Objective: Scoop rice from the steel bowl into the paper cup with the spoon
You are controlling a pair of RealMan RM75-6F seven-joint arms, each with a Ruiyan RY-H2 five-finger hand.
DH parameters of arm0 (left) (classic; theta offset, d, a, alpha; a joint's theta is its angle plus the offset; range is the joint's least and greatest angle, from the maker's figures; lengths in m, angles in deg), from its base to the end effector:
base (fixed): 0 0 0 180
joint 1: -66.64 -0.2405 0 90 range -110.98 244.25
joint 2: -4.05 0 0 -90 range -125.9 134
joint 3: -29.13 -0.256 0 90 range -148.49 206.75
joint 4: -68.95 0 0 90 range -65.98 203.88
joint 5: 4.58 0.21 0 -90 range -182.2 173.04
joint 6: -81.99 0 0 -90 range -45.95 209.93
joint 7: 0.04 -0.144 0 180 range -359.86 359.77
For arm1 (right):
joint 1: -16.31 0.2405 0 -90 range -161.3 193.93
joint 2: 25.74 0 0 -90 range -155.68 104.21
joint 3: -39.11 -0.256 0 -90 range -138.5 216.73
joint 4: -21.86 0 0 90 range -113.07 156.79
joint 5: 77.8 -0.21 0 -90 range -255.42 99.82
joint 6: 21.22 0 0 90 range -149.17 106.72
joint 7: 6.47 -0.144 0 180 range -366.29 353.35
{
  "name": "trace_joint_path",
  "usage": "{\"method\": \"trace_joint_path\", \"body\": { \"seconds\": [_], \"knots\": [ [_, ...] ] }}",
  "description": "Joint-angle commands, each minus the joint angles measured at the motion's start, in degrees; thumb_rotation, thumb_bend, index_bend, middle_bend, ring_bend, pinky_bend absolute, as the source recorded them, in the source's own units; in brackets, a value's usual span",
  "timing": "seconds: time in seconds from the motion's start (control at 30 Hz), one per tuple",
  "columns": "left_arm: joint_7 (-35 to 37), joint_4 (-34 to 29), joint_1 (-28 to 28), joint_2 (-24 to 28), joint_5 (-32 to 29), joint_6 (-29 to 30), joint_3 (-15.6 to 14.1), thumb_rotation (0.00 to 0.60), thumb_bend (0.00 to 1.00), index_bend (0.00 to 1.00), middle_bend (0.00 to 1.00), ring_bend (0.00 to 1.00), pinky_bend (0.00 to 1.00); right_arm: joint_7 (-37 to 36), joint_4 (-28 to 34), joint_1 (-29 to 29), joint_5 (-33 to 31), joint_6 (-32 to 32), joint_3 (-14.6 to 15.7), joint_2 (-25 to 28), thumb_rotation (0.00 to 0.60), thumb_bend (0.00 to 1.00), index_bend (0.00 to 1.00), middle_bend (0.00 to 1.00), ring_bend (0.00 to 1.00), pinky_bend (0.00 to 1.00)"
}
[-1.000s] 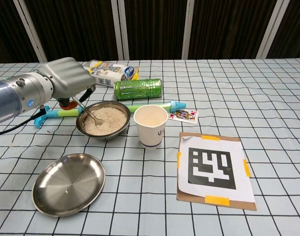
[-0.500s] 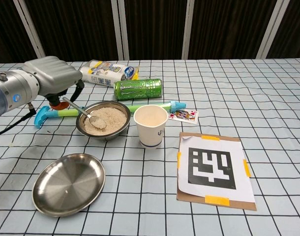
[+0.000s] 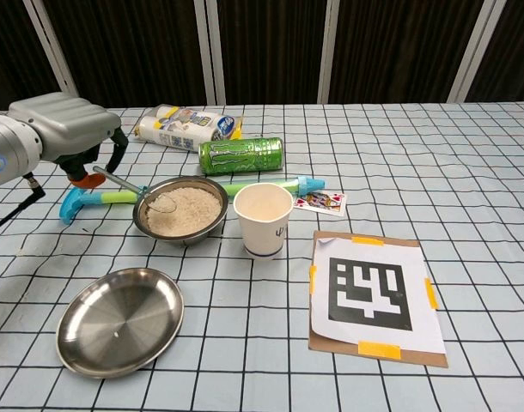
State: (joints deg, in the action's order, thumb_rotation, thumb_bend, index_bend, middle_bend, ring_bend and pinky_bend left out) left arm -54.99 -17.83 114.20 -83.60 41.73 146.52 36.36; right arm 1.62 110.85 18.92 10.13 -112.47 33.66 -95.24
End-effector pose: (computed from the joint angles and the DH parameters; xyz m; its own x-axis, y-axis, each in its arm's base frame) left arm -0.1568 0.3593 0.0030 0.8183 0.1068 0.5648 0.5705 -0.2705 -0.7755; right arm -0.3076 -0.1770 0.1533 0.4869 0.1325 0.8634 -0.8719 0.0140 0.4895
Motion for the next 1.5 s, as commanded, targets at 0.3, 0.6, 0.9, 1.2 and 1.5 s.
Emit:
{"method": "trace_joint_path", "body": {
  "seconds": [0.3, 0.6, 0.9, 1.2, 1.5],
  "knots": [
    [0.9, -2.2, 0.7, 0.8, -0.3, 0.4, 1.3, 0.6, 0.48, 0.58, 0.99, 1.0, 1.0, 0.0, 0.0, 0.0, 0.0, 0.0, 0.0, 0.0, 0.6, 0.38, 0.0, 0.0, 0.0, 0.0],
    [-1.1, -5.3, 2.9, 1.1, -1.9, 1.8, 3.6, 0.6, 0.48, 0.58, 0.99, 1.0, 1.0, 0.0, 0.0, 0.0, 0.0, 0.0, 0.0, 0.0, 0.6, 0.38, 0.0, 0.0, 0.0, 0.0],
    [-5.8, -6.1, 6.8, -0.8, -3.5, 2.4, 4.9, 0.6, 0.48, 0.58, 0.99, 1.0, 1.0, 0.0, 0.0, 0.0, 0.0, 0.0, 0.0, 0.0, 0.6, 0.38, 0.0, 0.0, 0.0, 0.0],
    [-9.3, -5.5, 10.0, -3.3, -5.1, 2.5, 5.2, 0.6, 0.48, 0.58, 0.99, 1.0, 1.0, -0.1, -0.1, -0.1, 0.1, -0.1, 0.0, -0.1, 0.6, 0.38, 0.0, 0.0, 0.0, 0.0],
    [-12.7, -4.0, 13.3, -5.6, -5.5, 2.5, 4.9, 0.6, 0.48, 0.58, 0.99, 1.0, 1.0, -0.2, -0.2, -0.1, 0.1, -0.2, 0.0, -0.1, 0.6, 0.38, 0.0, 0.0, 0.0, 0.0]
  ]
}}
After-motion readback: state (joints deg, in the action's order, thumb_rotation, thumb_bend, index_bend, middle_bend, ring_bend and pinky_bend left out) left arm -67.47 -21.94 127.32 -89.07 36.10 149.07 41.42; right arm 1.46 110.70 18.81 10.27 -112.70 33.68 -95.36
